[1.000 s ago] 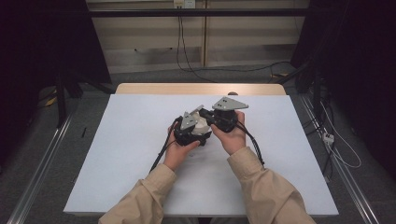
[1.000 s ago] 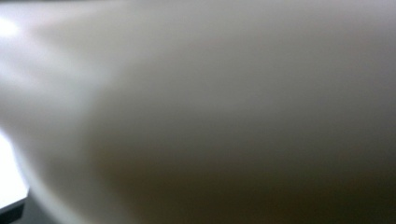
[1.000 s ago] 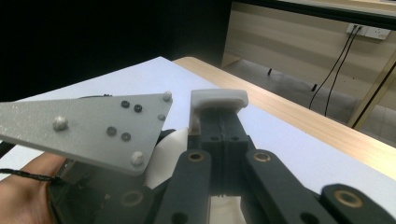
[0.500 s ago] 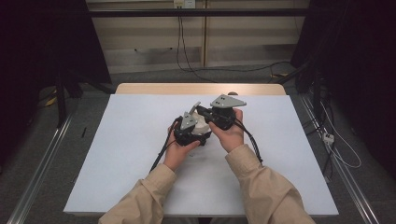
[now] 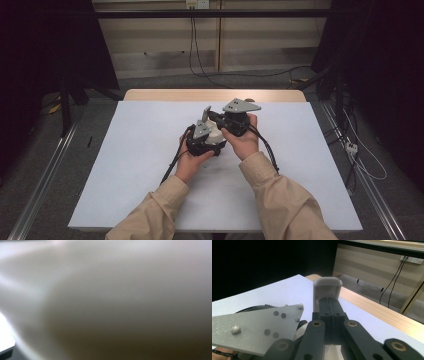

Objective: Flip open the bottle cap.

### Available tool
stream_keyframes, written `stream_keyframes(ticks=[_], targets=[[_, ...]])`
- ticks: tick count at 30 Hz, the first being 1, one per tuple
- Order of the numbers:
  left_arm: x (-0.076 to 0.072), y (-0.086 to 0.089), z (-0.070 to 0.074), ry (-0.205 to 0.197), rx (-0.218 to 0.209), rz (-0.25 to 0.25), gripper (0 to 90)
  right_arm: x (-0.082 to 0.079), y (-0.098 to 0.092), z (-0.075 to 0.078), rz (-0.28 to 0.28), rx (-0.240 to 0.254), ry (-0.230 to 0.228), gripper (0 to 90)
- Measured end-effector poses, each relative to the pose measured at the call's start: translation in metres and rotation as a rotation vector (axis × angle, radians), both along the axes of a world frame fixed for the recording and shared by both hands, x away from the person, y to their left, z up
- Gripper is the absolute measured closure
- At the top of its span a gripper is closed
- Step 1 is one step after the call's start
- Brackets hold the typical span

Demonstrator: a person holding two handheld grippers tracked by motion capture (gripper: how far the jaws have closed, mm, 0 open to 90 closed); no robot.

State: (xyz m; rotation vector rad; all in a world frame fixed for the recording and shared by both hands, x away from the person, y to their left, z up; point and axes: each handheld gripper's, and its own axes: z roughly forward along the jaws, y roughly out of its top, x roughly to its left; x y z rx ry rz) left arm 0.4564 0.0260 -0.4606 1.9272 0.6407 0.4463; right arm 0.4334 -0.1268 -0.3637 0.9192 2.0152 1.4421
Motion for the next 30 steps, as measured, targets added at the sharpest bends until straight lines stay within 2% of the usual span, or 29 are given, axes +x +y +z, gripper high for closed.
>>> stream_keyframes(ticks=[13,17,22,30], targets=[[-0.001,-0.001,0.000,-0.011,0.011,-0.004,17.9,0.006,0.004,-0.005,0.002,-0.020,0.015,90.0],[0.000,0.000,0.000,0.000,0.001,-0.002,17.9,0.008,0.008,-0.005,0.009,-0.030,0.011,90.0],[0.000,0.000,0.000,-0.008,0.005,0.003,17.9,0.011,0.010,-0.004,0.012,-0.036,0.006,90.0],[0.000,0.000,0.000,-0.007,0.005,0.002,17.9,0.017,0.011,-0.005,0.006,-0.029,0.006,90.0]])
